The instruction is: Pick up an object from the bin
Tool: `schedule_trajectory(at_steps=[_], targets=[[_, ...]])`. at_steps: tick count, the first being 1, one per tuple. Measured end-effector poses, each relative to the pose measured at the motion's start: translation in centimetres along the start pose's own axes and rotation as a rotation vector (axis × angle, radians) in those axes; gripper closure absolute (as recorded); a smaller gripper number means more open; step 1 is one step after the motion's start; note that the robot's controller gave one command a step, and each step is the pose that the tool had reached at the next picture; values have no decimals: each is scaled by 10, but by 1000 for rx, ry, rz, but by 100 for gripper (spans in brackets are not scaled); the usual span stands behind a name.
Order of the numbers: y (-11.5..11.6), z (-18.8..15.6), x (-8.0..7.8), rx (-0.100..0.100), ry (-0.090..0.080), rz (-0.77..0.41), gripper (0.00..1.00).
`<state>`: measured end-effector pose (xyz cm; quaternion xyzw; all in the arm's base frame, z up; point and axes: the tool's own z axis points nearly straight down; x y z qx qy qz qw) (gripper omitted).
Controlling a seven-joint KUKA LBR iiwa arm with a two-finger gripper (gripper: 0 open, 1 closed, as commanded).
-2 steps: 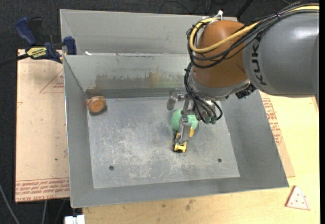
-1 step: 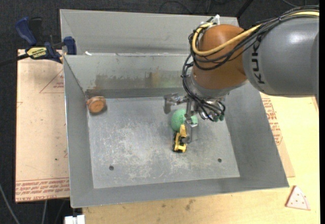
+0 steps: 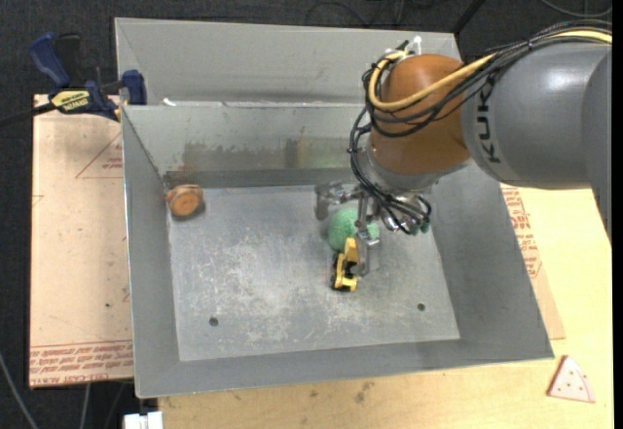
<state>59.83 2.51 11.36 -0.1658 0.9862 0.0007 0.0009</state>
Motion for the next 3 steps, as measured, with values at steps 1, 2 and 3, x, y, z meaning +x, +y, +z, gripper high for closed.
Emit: schedule_trajectory(at_steps=[1,2,3], targets=[[-26,31,23,3,-18,-191,100],[-26,31,23,3,-18,-191,100],[1,-142,2,5,-11,-194,100]])
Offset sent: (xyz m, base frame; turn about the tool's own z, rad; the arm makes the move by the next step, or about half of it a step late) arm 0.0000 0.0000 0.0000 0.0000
